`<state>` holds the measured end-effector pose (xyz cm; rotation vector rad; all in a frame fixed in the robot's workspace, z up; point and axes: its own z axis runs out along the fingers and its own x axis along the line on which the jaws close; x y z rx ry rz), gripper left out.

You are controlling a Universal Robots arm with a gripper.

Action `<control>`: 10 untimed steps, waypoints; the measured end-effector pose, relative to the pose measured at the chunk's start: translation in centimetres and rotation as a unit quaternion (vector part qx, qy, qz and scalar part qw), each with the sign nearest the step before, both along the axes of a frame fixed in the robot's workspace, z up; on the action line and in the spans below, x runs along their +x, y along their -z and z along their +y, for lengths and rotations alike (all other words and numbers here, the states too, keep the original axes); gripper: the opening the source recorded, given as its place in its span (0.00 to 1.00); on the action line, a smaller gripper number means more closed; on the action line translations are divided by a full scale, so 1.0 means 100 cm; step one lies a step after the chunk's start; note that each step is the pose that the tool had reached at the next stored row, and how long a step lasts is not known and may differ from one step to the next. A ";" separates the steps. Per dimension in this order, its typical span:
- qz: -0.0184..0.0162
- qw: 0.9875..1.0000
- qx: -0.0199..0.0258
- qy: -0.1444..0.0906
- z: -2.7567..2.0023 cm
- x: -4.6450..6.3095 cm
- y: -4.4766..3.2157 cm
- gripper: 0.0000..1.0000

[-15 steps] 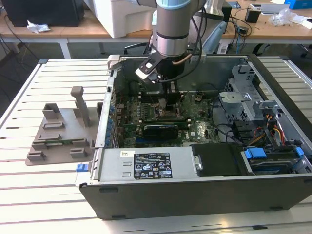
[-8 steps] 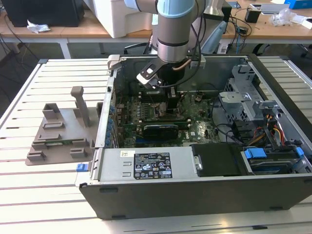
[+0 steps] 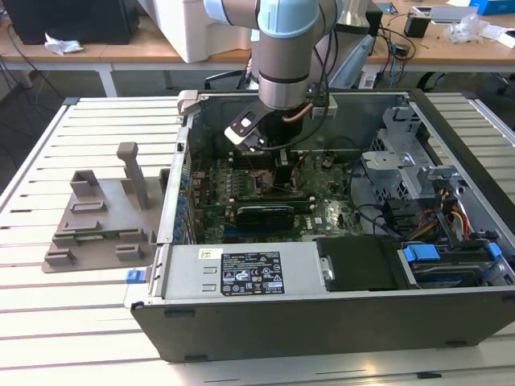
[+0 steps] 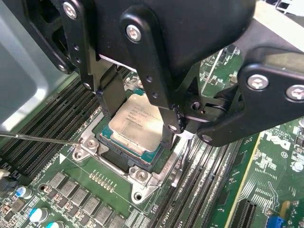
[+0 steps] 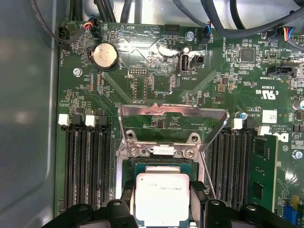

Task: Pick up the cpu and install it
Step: 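Place the cpu into insertion slot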

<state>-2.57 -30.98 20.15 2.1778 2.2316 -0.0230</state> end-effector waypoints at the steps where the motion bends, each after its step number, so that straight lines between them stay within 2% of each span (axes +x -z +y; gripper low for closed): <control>1: 0.000 1.000 0.000 0.000 0.0000 0.000 0.0002 0.55; 10: 0.000 1.000 0.000 0.000 0.0001 0.000 0.0021 0.55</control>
